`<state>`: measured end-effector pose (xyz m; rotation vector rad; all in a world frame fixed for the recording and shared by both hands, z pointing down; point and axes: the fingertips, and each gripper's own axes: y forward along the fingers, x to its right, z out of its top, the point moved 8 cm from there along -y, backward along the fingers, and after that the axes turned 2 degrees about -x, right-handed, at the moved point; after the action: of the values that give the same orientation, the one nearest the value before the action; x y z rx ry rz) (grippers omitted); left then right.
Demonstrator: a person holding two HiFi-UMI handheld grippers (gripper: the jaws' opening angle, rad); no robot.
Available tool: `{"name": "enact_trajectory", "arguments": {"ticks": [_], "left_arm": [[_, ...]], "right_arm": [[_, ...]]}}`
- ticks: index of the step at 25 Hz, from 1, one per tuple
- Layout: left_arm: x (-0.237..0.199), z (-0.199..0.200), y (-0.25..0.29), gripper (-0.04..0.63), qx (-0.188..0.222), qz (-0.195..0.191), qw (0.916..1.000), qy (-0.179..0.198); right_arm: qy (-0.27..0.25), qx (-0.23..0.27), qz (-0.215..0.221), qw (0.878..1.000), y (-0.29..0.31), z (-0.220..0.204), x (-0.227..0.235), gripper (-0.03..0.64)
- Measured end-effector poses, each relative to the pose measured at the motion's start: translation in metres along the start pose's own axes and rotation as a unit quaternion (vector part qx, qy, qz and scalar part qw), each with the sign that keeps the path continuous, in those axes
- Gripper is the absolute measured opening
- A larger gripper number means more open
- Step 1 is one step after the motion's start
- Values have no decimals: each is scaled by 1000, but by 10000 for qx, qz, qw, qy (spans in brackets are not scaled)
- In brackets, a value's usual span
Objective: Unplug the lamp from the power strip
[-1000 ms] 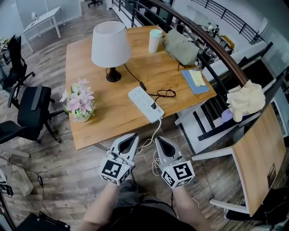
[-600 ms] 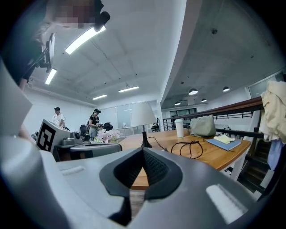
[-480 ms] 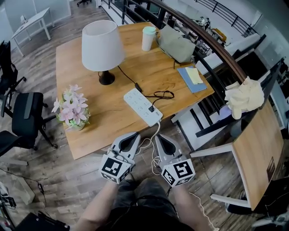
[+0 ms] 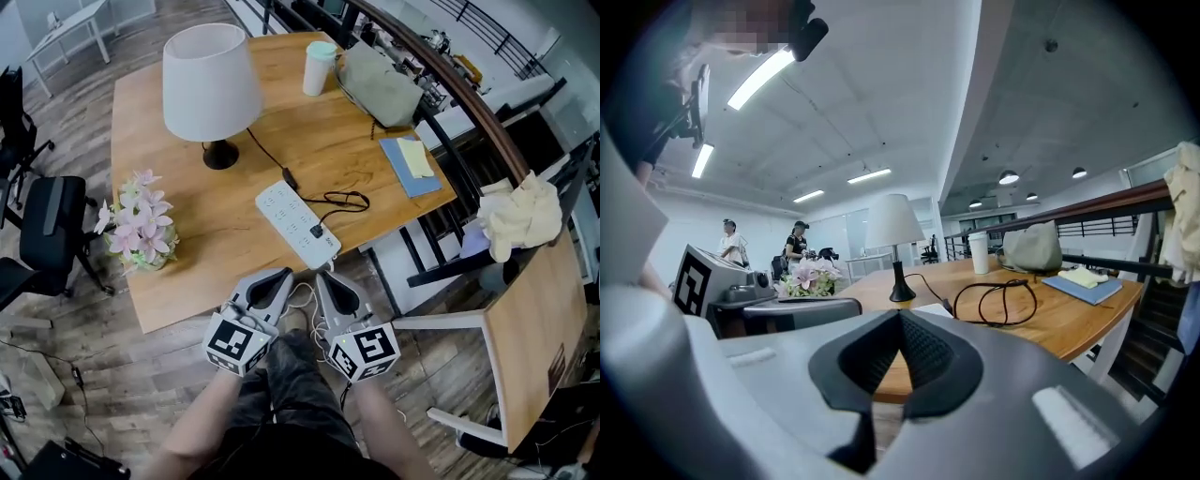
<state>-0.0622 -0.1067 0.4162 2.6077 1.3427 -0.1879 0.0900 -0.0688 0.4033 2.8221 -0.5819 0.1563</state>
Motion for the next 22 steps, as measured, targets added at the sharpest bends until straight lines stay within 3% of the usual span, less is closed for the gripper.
{"name": "enact_trajectory", "arguments": {"ticks": [22], "left_arm": [[-36, -19, 77, -3, -999, 557, 9934, 57]], "right_arm": [[-192, -1066, 119, 9940, 79, -13, 70, 64]]}}
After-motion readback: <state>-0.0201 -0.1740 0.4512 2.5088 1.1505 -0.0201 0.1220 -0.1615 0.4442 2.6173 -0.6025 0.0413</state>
